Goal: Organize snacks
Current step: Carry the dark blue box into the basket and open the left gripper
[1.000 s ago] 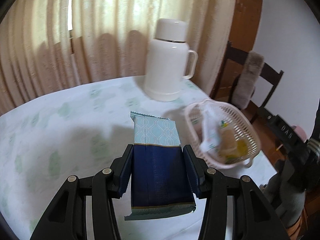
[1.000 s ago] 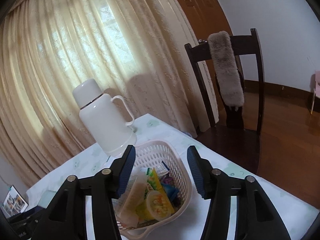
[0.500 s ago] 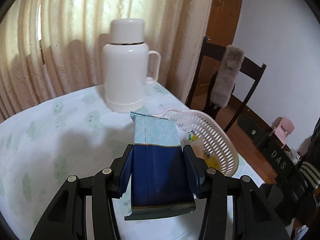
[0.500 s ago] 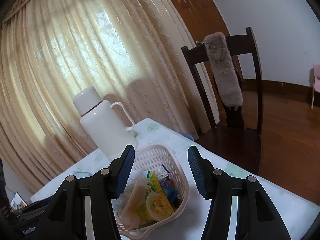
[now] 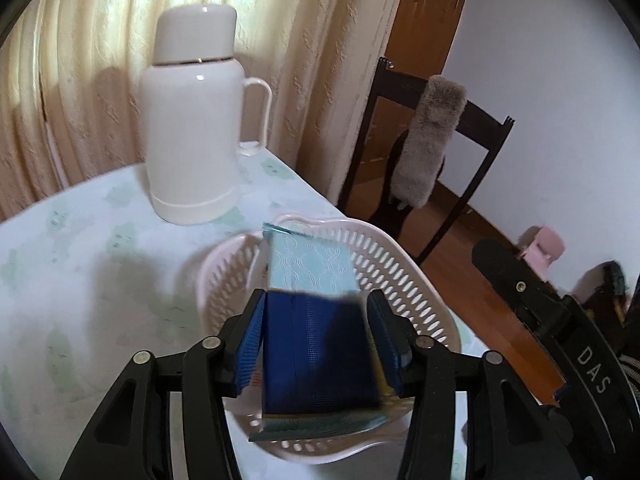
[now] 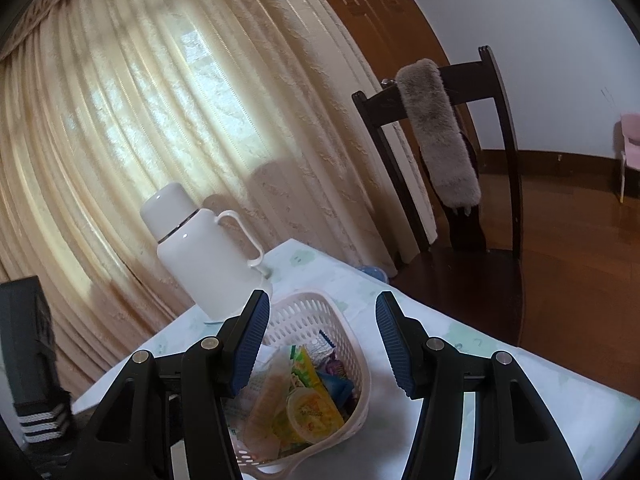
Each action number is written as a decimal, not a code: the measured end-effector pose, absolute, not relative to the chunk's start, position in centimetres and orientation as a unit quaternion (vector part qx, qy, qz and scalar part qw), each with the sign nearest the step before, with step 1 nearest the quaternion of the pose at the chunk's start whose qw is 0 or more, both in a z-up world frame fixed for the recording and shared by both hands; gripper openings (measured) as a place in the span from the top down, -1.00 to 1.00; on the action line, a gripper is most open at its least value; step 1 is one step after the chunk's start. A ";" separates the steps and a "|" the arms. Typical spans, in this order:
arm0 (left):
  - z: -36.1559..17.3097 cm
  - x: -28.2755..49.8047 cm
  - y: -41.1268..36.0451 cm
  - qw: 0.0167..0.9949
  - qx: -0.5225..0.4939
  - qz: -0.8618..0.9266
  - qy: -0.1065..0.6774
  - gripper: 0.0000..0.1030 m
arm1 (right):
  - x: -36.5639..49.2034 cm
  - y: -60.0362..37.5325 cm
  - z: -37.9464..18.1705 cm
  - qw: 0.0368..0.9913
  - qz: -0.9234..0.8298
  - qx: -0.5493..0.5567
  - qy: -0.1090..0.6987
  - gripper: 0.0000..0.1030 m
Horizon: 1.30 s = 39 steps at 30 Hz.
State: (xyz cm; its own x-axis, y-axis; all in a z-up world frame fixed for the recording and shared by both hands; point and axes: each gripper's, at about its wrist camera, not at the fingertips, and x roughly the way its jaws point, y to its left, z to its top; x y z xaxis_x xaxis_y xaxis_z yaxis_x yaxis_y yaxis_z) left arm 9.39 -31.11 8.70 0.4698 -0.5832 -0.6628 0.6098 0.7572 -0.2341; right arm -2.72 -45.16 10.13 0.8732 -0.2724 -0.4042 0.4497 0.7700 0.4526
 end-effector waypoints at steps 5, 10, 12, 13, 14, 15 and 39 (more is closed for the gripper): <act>8.7 9.3 -30.6 0.854 0.004 -0.354 0.380 -0.13 | -2.7 -45.5 9.9 0.924 -0.197 0.284 0.162 -0.10; 9.5 8.8 -29.4 0.861 -0.002 -0.342 0.376 -0.16 | -2.7 -45.4 9.9 0.924 -0.200 0.285 0.159 -0.10; 9.9 8.3 -28.9 0.868 0.002 -0.335 0.367 -0.16 | -2.7 -45.4 9.8 0.923 -0.200 0.286 0.161 -0.10; 10.1 8.1 -28.7 0.871 0.007 -0.330 0.364 -0.16 | -2.7 -45.4 9.9 0.924 -0.199 0.286 0.162 -0.10; 10.3 7.9 -28.4 0.874 0.013 -0.326 0.359 -0.16 | -2.8 -45.4 9.9 0.924 -0.198 0.285 0.161 -0.10; 10.5 7.4 -28.0 0.879 0.021 -0.322 0.351 -0.16 | -2.8 -45.3 9.9 0.924 -0.197 0.285 0.161 -0.10; 7.7 8.0 -29.5 0.888 0.077 -0.279 0.356 -0.25 | -3.0 -45.0 9.8 0.925 -0.196 0.283 0.162 -0.10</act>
State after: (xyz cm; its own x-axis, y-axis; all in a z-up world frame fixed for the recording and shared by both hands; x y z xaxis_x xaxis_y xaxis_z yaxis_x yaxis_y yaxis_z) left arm 8.02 -29.54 7.70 0.5902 -0.4411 -0.6760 0.5515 0.8319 -0.0614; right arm -2.99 -45.04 9.83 0.8713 -0.2701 -0.4097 0.4533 0.7629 0.4610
